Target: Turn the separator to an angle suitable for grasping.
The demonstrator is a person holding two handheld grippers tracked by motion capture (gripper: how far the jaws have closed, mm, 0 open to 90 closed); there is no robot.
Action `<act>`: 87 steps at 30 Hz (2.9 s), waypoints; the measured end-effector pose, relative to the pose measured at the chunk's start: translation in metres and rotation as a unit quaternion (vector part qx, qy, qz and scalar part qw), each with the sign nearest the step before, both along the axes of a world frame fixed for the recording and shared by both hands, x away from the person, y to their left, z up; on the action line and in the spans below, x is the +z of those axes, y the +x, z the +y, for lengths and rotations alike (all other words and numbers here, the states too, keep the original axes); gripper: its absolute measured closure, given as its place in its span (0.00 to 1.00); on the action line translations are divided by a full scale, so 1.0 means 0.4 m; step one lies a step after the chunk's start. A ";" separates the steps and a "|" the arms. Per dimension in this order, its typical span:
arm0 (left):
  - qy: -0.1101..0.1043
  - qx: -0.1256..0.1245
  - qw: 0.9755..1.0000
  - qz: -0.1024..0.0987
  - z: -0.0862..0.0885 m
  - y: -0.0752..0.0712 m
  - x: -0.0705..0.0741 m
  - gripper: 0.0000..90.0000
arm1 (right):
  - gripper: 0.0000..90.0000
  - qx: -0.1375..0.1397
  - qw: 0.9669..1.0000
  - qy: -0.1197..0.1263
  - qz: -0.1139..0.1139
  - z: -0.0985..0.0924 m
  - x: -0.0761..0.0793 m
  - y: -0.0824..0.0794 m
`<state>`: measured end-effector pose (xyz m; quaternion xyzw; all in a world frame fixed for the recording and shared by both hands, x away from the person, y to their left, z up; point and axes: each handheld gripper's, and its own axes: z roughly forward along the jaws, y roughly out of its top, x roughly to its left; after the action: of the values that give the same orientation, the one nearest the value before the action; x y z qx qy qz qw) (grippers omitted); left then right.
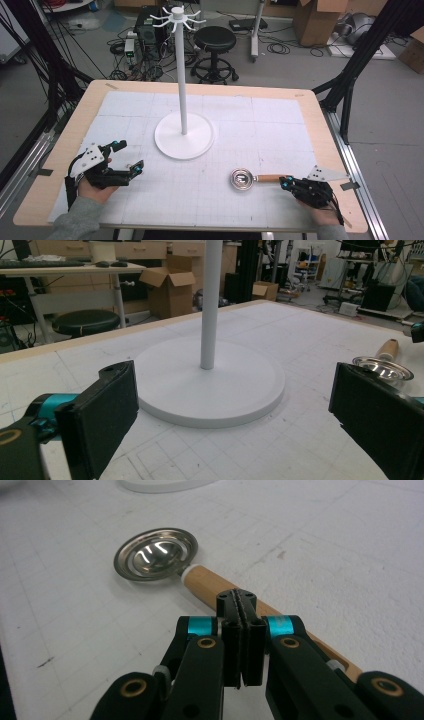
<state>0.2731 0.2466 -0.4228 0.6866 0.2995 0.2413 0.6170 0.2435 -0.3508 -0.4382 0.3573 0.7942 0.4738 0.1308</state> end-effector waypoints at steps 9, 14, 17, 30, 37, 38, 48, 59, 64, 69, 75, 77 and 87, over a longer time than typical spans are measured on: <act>0.003 -0.002 1.000 0.005 -0.003 0.001 -0.002 0.07 | 1.00 -0.006 0.999 -0.019 0.026 0.000 -0.016 0.013; 0.006 0.000 1.000 0.005 -0.003 0.000 -0.002 0.07 | 1.00 -0.007 0.999 -0.035 0.037 0.004 -0.023 0.019; 0.003 0.000 1.000 0.007 -0.003 0.000 -0.002 0.07 | 1.00 -0.005 0.998 -0.041 0.037 0.006 -0.027 0.023; 0.018 -0.002 1.000 0.009 -0.006 -0.004 -0.004 0.07 | 1.00 -0.027 0.997 -0.056 0.050 0.015 -0.031 0.046; 0.023 -0.001 1.000 0.008 -0.006 -0.008 -0.004 0.07 | 1.00 -0.028 0.997 -0.065 0.043 0.029 -0.031 0.063; 0.023 -0.001 1.000 0.009 -0.006 -0.009 -0.004 0.07 | 1.00 -0.029 0.997 -0.065 0.043 0.031 -0.031 0.066; 0.025 0.007 1.000 0.006 0.002 -0.012 -0.008 0.07 | 1.00 -0.026 0.996 -0.069 0.042 0.051 -0.031 0.104; 0.025 0.014 1.000 0.006 0.015 -0.016 -0.011 0.07 | 1.00 -0.027 0.996 -0.073 0.038 0.076 -0.031 0.143; 0.026 0.020 0.999 0.006 0.024 -0.021 -0.011 0.07 | 1.00 -0.027 0.996 -0.070 0.040 0.084 -0.030 0.158; 0.025 0.020 0.999 0.010 0.029 -0.023 -0.012 0.07 | 1.00 -0.025 0.996 -0.072 0.038 0.098 -0.031 0.173; 0.024 0.020 0.999 0.009 0.033 -0.026 -0.011 0.07 | 1.00 -0.018 0.997 -0.066 0.043 0.104 -0.031 0.189; 0.023 0.021 0.999 0.013 0.034 -0.027 -0.012 0.07 | 1.00 -0.016 0.997 -0.069 0.042 0.109 -0.030 0.196; 0.026 0.022 0.999 0.017 0.043 -0.032 -0.014 0.07 | 1.00 -0.003 0.996 -0.076 0.036 0.148 -0.030 0.228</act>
<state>0.2605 0.2638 -0.4285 0.6994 0.3181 0.2508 0.5888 0.3348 -0.2916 -0.4500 0.3654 0.8310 0.3985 0.1308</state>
